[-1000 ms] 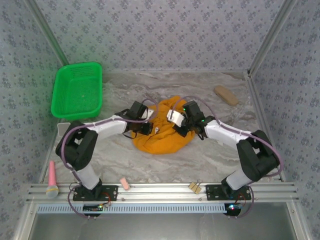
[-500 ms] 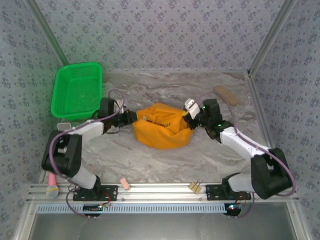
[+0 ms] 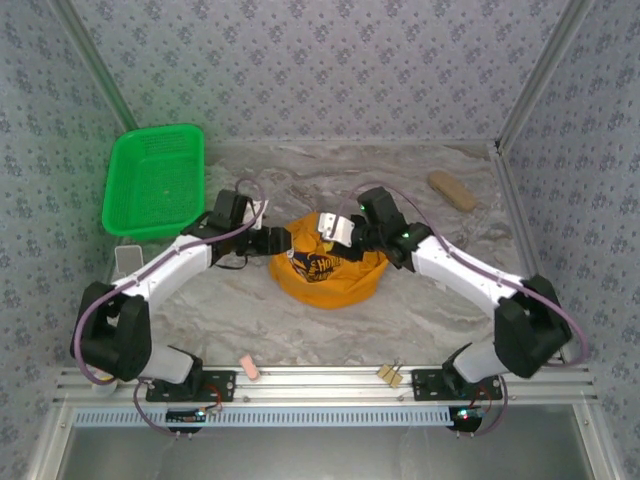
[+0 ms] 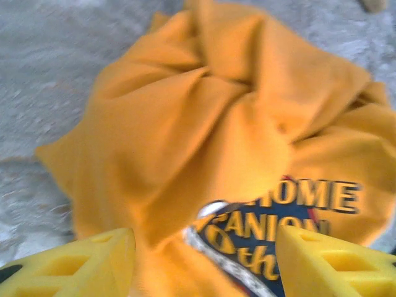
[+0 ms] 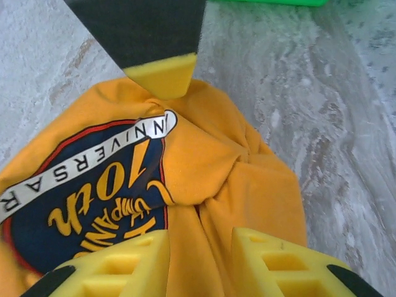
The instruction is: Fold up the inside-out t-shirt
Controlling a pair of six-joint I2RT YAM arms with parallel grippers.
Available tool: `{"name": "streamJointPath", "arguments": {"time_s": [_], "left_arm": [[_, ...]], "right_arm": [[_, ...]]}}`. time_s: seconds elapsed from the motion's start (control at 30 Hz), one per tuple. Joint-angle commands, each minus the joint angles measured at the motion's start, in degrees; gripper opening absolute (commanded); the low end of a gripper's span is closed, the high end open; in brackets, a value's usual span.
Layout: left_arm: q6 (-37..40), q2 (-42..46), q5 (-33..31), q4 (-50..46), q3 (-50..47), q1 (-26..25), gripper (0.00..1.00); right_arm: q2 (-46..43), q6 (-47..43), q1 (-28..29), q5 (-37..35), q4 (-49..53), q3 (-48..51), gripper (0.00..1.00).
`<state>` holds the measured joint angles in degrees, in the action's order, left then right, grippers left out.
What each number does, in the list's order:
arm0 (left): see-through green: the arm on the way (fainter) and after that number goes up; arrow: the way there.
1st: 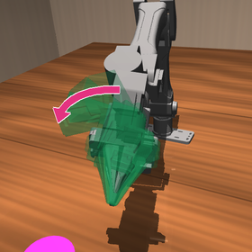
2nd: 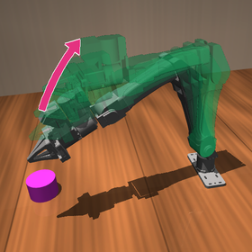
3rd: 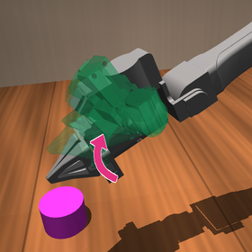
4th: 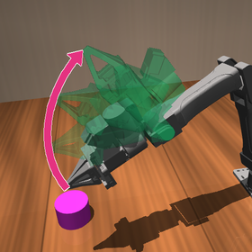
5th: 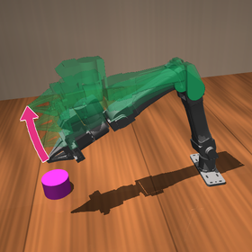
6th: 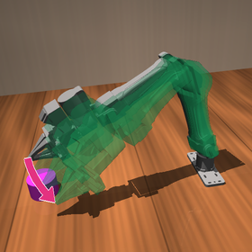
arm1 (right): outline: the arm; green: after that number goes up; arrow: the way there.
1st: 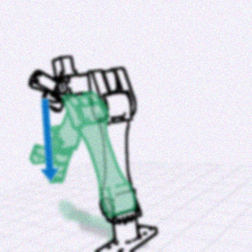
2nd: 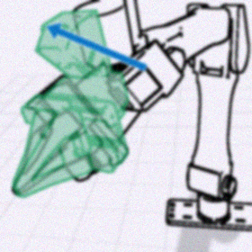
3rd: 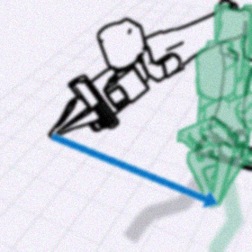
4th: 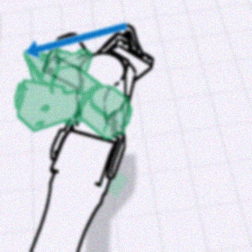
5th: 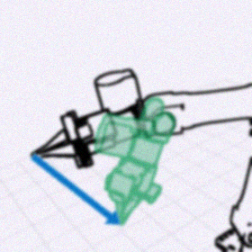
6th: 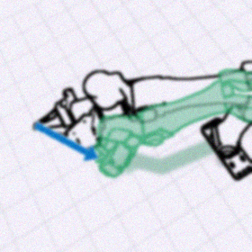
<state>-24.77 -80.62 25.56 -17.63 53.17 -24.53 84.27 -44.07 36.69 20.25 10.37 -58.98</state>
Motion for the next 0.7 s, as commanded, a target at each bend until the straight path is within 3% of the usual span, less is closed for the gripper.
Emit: {"name": "streamJointPath", "arguments": {"time_s": [0.0,0.13,0.2,0.23,0.27,0.33,0.4,0.47,0.53,0.6,0.67], "left_arm": [[-3.2,-2.2,-1.5,-0.5,1.3,-4.4,0.61],[-3.4,-7.9,-9.4,-0.8,3.1,-8.6,0.62],[-2.6,-11.7,-13.7,-1.8,4.0,-8.7,0.58],[-1.7,-13.8,-13.7,-2.3,4.7,-8.2,0.42],[-1.0,-15.7,-8.6,-2.2,5.6,-6.7,0.17],[-3.9,-16.5,8.3,3.0,5.8,-2.2,0.01],[-9.2,-12.8,14.9,11.2,4.1,1.3,0.0],[-8.6,-7.5,15.2,10.8,5.3,4.3,0.0],[-8.9,-3.5,16.2,11.0,5.1,7.3,0.0],[-12.4,-0.8,15.9,16.0,1.0,11.0,0.0],[-14.2,-0.1,10.2,17.4,-3.7,12.6,0.0]], "right_arm": [[6.2,-5.5,1.2,-1.5,5.2,-1.7,0.34],[11.0,-5.4,1.4,-6.3,3.8,-0.8,0.34],[11.6,-5.3,1.5,-9.1,2.7,-0.3,0.23],[11.2,-4.0,1.4,-10.9,2.4,-0.6,0.0],[9.5,-3.1,1.1,-10.6,2.5,-0.8,0.0],[3.7,-1.4,0.5,-6.6,-1.4,1.4,0.0],[-3.2,4.1,-2.5,0.9,-6.6,3.4,0.0],[-10.1,12.2,-7.3,10.0,-14.4,6.0,0.0],[-14.3,18.4,-10.8,13.4,-21.7,8.7,0.0],[-15.9,23.5,-13.3,9.4,-24.4,11.0,0.0],[-13.9,28.3,-14.5,-0.6,-19.2,11.7,0.0]]}}
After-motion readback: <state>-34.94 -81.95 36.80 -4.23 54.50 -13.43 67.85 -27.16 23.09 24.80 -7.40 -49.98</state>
